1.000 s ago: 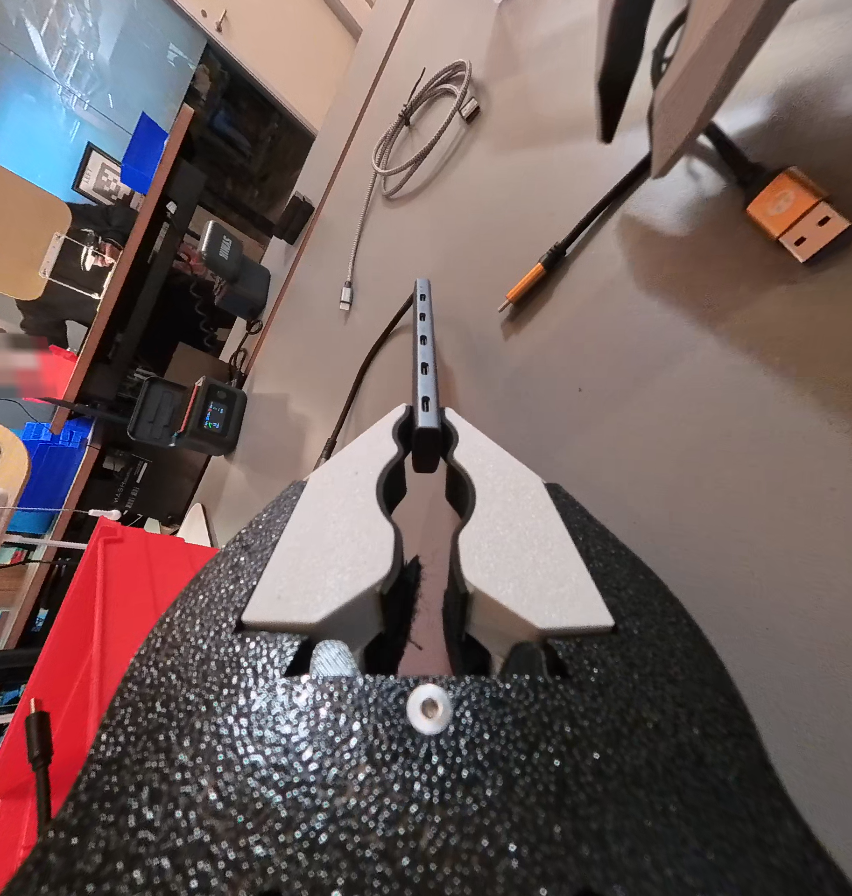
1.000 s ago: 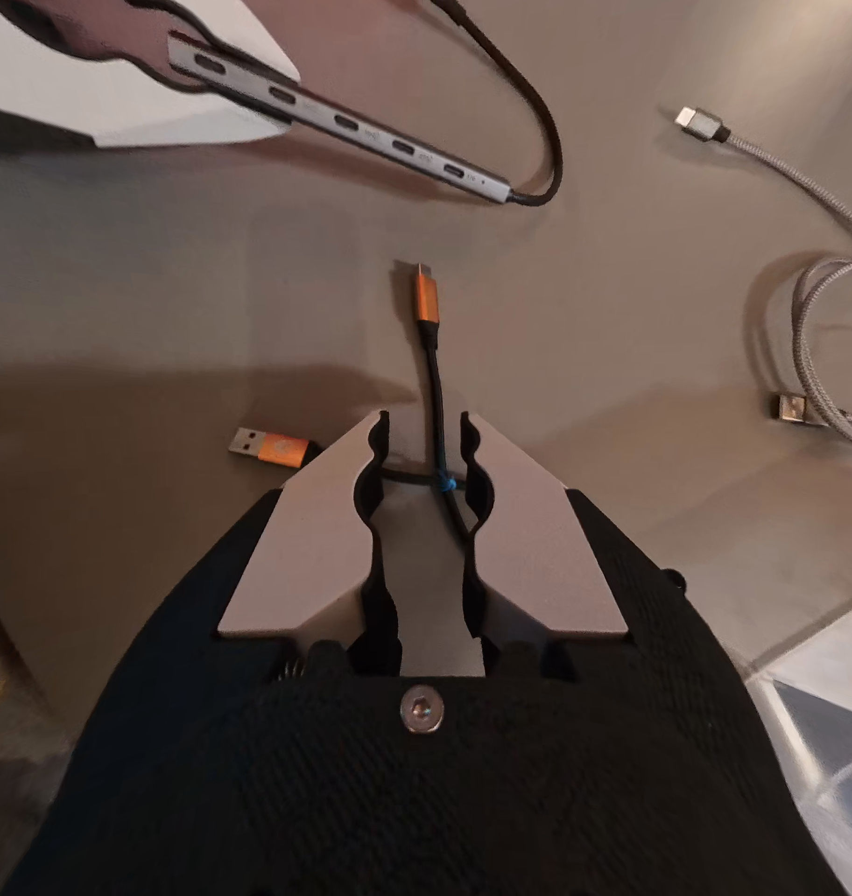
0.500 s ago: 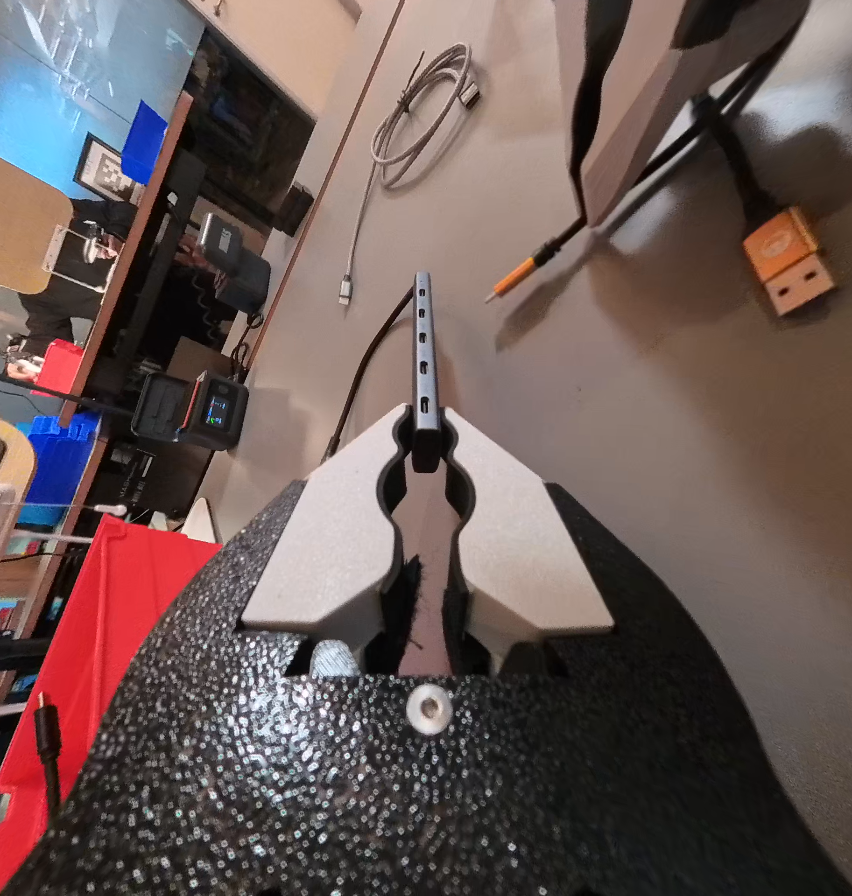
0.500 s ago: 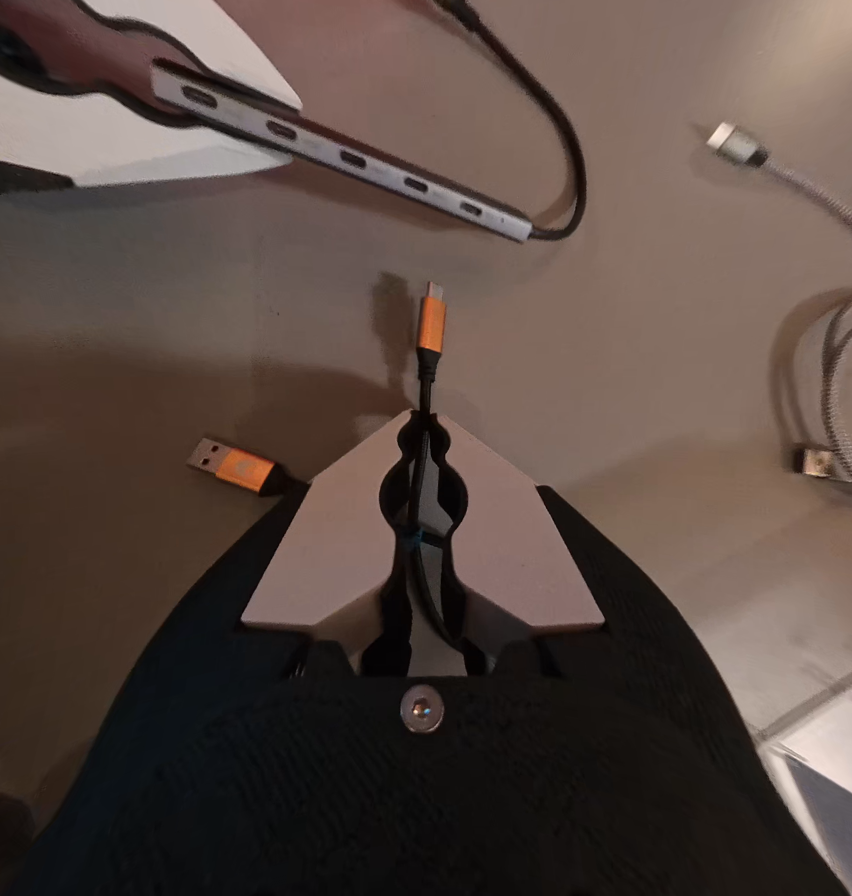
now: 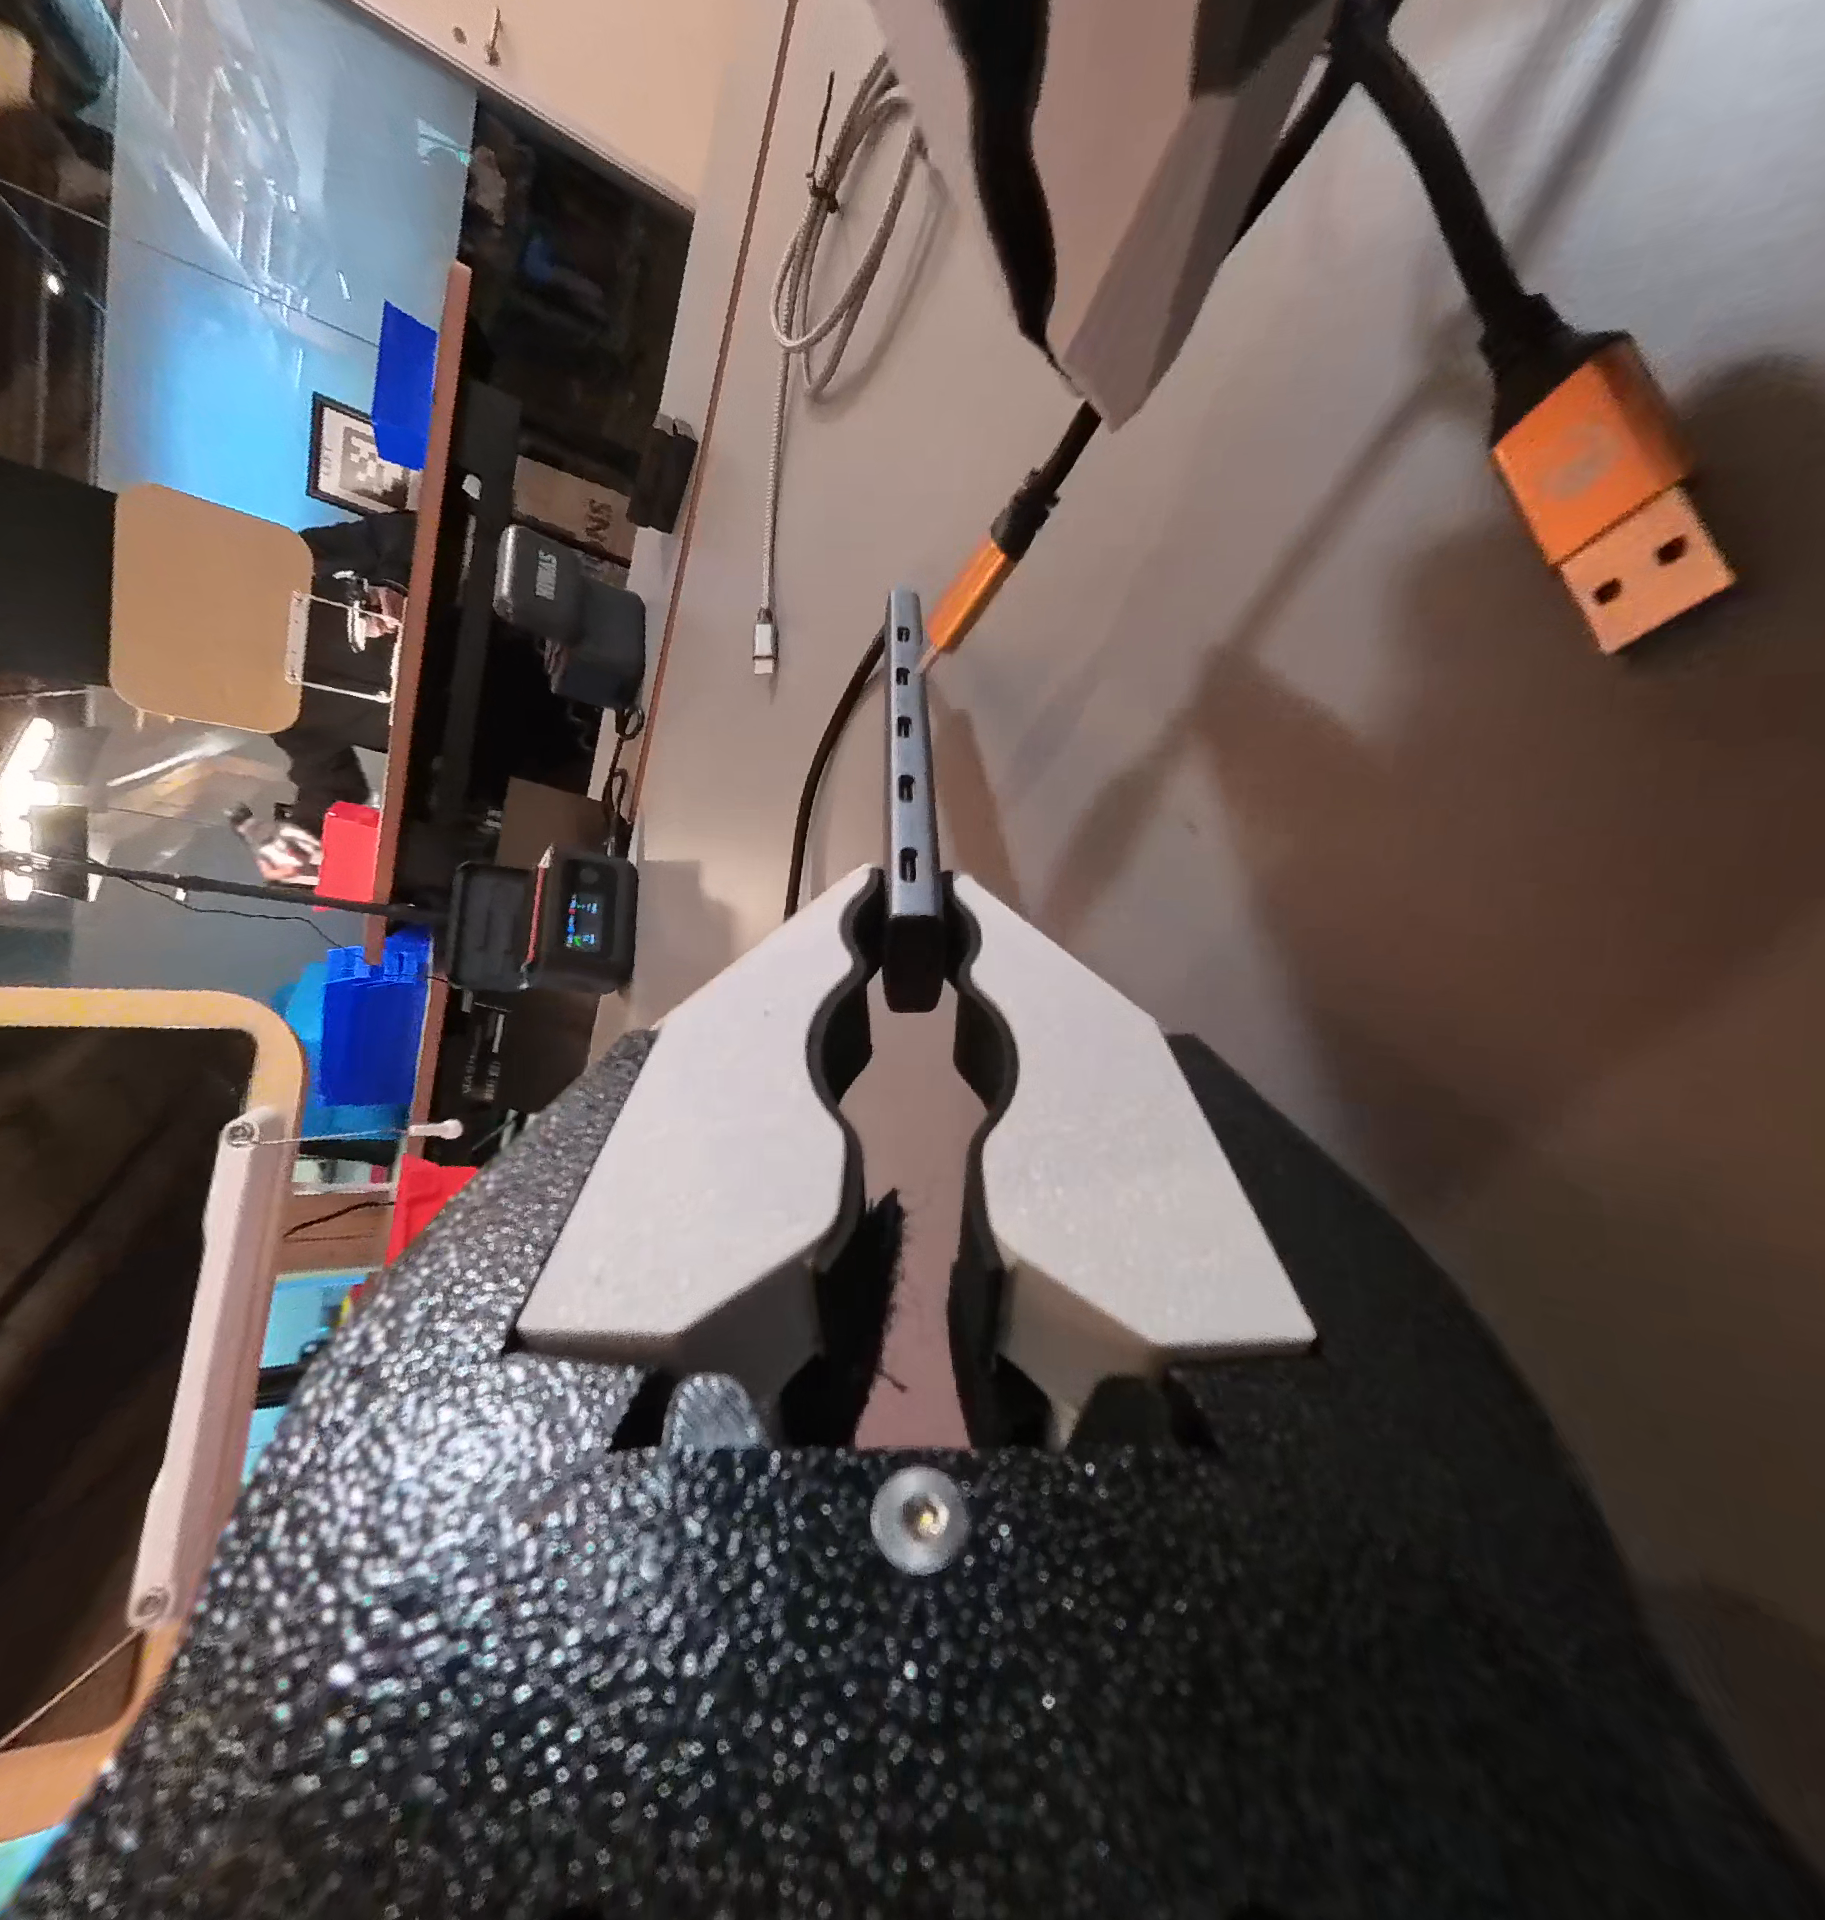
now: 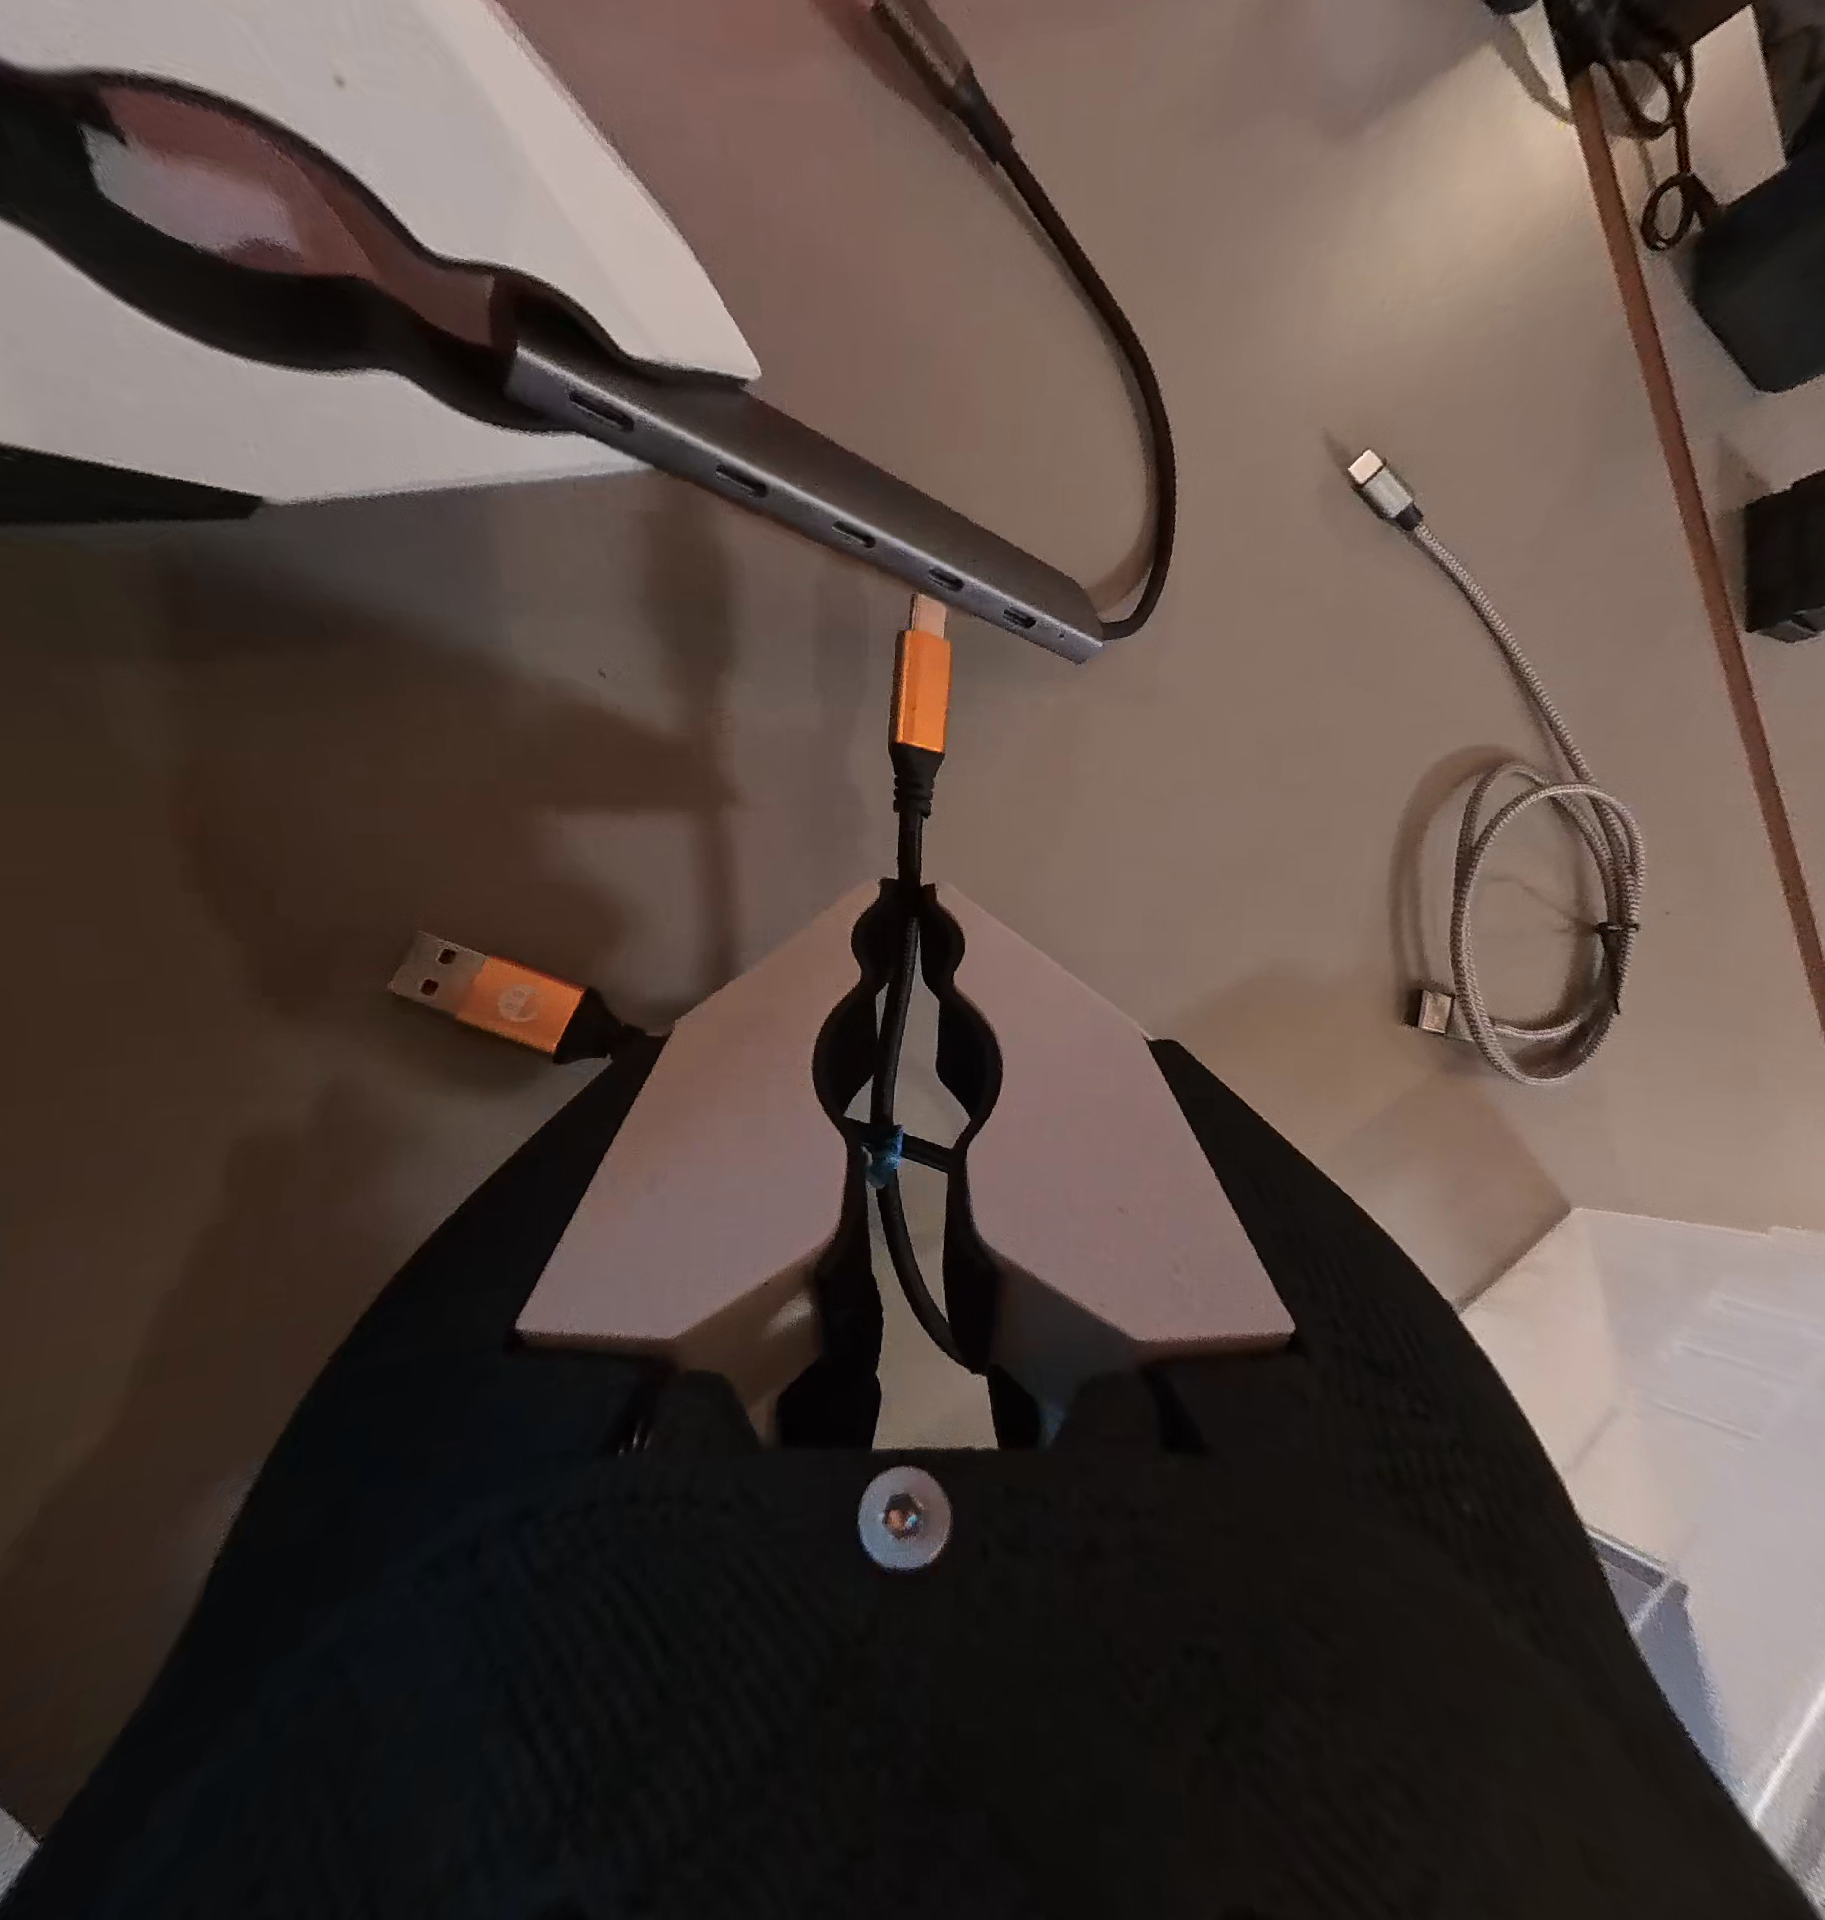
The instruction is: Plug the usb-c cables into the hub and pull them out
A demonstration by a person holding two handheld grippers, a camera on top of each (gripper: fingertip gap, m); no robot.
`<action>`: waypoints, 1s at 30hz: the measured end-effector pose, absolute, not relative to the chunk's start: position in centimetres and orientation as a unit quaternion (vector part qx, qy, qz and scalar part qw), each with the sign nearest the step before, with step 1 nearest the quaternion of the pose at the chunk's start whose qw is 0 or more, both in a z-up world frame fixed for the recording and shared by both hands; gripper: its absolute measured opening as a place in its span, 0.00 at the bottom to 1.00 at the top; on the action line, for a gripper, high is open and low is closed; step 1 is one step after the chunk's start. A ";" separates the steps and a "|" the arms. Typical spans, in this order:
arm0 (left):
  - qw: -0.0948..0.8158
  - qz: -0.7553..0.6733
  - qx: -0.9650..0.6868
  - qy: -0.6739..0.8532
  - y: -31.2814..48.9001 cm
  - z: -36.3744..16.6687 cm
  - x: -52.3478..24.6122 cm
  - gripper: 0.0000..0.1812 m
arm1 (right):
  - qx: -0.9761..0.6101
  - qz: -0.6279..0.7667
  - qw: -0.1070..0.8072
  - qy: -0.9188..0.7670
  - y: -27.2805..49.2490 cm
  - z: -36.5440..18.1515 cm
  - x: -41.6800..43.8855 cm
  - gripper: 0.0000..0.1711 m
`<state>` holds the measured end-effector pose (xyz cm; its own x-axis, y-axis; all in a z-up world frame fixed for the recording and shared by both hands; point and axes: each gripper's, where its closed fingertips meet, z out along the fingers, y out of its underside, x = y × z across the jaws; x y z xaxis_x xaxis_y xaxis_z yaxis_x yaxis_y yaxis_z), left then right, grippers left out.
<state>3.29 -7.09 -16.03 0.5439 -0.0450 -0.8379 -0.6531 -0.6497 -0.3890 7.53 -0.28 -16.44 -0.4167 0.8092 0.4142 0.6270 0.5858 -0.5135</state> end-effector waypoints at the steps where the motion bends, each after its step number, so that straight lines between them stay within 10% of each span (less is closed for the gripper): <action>1: 0.355 0.429 -0.801 0.221 -7.1 -16.0 3.3 0.04 | -0.435 0.140 0.319 -0.830 -0.3 -16.6 7.5 0.01; 30: 0.306 0.478 -0.767 0.299 -7.5 -17.0 3.2 0.04 | -0.426 0.140 0.273 -0.851 -0.2 -16.6 7.4 0.01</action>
<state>3.15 -7.46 -17.01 0.3641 -0.1661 -0.9164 -0.7506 -0.6348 -0.1832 7.37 -0.22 -16.56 -0.4871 0.8024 0.3449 0.6490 0.5968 -0.4718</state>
